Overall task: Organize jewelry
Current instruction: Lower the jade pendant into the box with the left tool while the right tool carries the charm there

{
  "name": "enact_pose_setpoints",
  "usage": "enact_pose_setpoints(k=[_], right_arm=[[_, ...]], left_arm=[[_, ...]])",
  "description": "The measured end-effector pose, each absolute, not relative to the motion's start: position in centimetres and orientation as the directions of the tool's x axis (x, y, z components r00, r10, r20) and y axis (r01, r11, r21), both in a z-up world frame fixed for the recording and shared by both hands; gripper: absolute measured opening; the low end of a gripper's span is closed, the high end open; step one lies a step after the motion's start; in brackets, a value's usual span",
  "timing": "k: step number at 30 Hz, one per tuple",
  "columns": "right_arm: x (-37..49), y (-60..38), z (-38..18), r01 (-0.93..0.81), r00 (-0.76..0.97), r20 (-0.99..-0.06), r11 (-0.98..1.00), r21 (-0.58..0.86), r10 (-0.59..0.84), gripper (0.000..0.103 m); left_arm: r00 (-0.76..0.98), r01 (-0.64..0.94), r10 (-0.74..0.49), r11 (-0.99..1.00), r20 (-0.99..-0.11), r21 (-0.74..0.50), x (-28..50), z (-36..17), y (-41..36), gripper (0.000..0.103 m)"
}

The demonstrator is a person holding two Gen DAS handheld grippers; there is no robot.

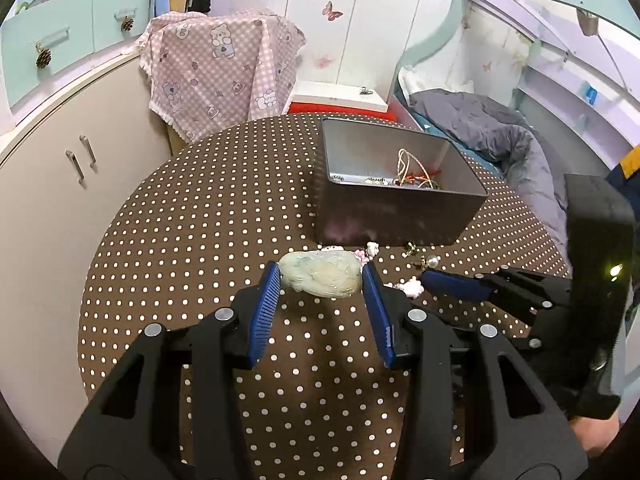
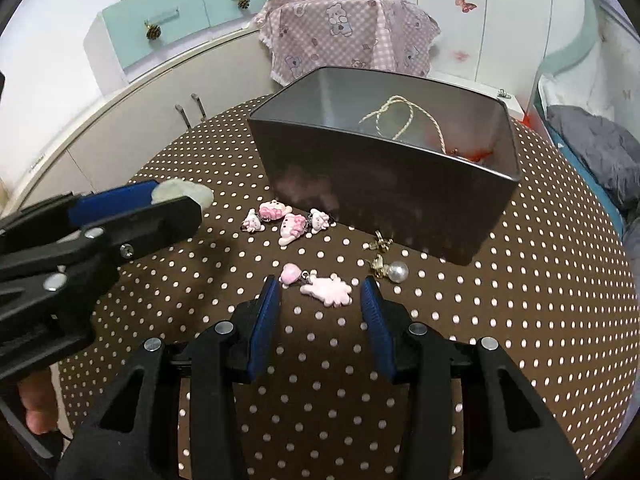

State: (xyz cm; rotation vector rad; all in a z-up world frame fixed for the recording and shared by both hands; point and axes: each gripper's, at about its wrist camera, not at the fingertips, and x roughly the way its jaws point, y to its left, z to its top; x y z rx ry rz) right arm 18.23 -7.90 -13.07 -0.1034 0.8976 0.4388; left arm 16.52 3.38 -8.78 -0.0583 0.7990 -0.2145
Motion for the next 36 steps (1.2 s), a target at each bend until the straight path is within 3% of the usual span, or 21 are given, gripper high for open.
enact_pose_setpoints(k=[2,5,6,12,24,36], right_arm=[[18.2,-7.6,-13.2,-0.417,0.553,-0.777,0.907,0.054,0.301,0.037],[18.0,-7.7,-13.3,-0.417,0.568,-0.775,0.908,0.021,0.279,0.016],[18.1,-7.8,-13.3,-0.419,0.564,-0.774,0.908,0.032,0.287,0.015],[17.6,-9.1,-12.3,-0.415,0.577,-0.749,0.906,0.076,0.327,0.014],[18.2,-14.1,-4.8,-0.384,0.699,-0.595,0.910,0.156,0.397,0.014],[21.6,-14.6,-6.0,-0.343,0.685,-0.620,0.920,0.190,0.383,0.015]], left_arm=[[0.679,0.171,-0.220,0.975,-0.701,-0.140,16.6,-8.7,3.3,0.042],[0.683,0.177,-0.230,0.973,-0.693,-0.148,17.0,-8.3,3.3,0.042],[0.684,0.182,-0.237,0.971,-0.690,-0.154,17.1,-8.1,3.2,0.042],[0.695,0.216,-0.273,0.962,-0.665,-0.169,17.9,-6.7,2.6,0.042],[0.729,0.254,-0.288,0.956,-0.621,-0.145,21.0,-4.4,1.1,0.042],[0.706,0.237,-0.265,0.962,-0.657,-0.133,23.9,-6.5,0.2,0.042]])
